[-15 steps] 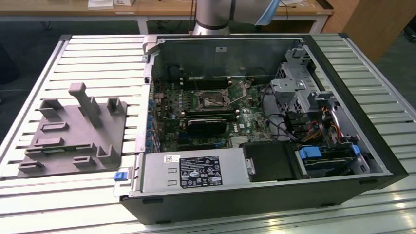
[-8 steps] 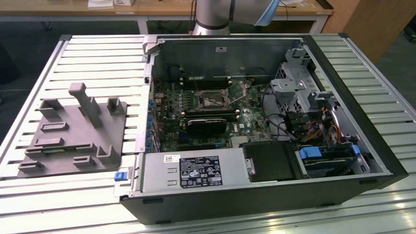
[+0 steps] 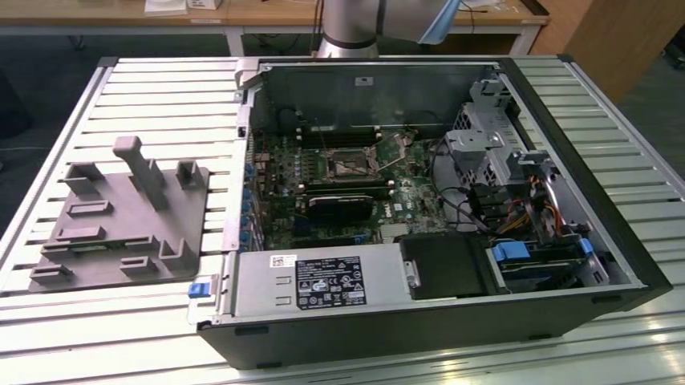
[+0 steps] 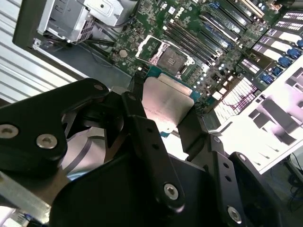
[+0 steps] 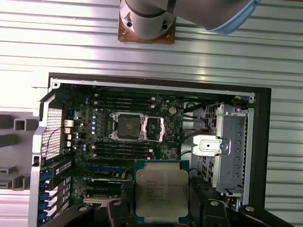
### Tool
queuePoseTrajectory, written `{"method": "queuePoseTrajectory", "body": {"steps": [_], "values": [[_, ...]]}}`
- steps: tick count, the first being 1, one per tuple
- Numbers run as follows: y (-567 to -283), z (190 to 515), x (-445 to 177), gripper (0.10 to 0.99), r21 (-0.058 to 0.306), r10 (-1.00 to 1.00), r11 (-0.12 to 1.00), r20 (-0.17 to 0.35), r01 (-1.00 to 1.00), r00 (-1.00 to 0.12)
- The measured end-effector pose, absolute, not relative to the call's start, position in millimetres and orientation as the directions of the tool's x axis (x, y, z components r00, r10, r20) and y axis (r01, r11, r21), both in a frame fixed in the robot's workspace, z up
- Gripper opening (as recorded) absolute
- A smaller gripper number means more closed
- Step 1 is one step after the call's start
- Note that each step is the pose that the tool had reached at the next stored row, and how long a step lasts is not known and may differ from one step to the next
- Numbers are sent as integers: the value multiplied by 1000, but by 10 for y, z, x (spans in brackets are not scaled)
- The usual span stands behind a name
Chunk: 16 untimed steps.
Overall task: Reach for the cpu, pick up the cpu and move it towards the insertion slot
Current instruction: 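Pick up the cpu and move it towards the insertion slot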
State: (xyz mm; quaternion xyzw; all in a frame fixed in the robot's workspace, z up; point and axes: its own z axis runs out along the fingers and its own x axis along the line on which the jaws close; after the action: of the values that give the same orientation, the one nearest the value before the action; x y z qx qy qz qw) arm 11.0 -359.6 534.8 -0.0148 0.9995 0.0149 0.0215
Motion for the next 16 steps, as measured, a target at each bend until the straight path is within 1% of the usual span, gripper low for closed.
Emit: {"method": "queuePoseTrajectory", "body": {"steps": [16], "values": [[-3643,5057,7,541,36,-29,999,-44,-30,-999]]}}
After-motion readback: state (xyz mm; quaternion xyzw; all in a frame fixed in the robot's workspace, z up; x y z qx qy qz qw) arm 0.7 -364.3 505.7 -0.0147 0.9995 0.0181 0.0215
